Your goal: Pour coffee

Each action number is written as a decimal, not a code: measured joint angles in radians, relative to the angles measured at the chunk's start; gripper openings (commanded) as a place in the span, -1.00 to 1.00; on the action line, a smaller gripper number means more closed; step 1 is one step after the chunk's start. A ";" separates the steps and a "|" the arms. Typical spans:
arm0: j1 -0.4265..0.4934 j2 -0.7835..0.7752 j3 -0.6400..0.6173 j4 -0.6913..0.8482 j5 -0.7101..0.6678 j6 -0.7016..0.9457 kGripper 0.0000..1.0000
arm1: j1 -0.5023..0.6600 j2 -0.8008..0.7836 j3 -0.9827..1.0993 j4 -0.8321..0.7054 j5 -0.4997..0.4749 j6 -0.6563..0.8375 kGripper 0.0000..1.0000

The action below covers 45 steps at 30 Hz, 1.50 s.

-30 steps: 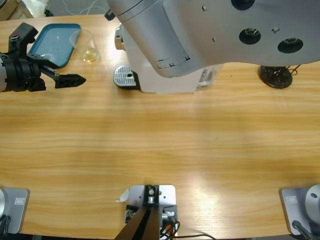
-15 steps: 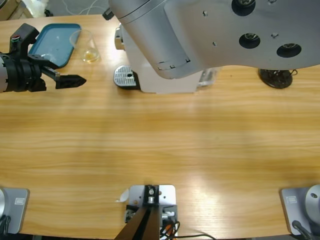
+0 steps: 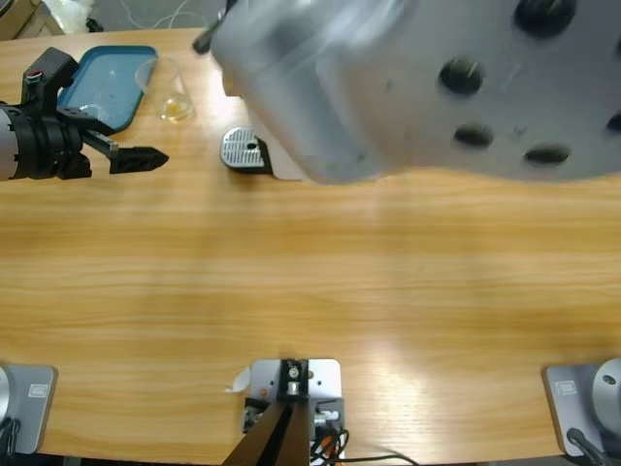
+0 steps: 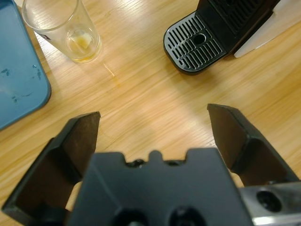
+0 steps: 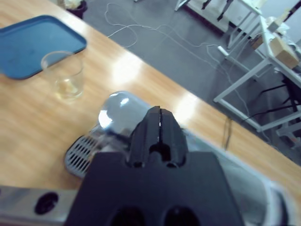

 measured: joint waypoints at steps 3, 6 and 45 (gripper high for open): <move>-0.003 0.002 0.001 -0.001 0.000 0.001 0.96 | 0.031 0.002 0.004 -0.014 0.016 0.003 -1.00; -0.004 0.003 0.001 -0.001 0.000 0.002 0.96 | 0.036 0.002 0.014 -0.029 0.016 0.006 -1.00; -0.005 0.003 0.003 -0.005 0.000 0.010 0.97 | -0.398 -0.432 -0.163 0.828 0.520 -0.113 -1.00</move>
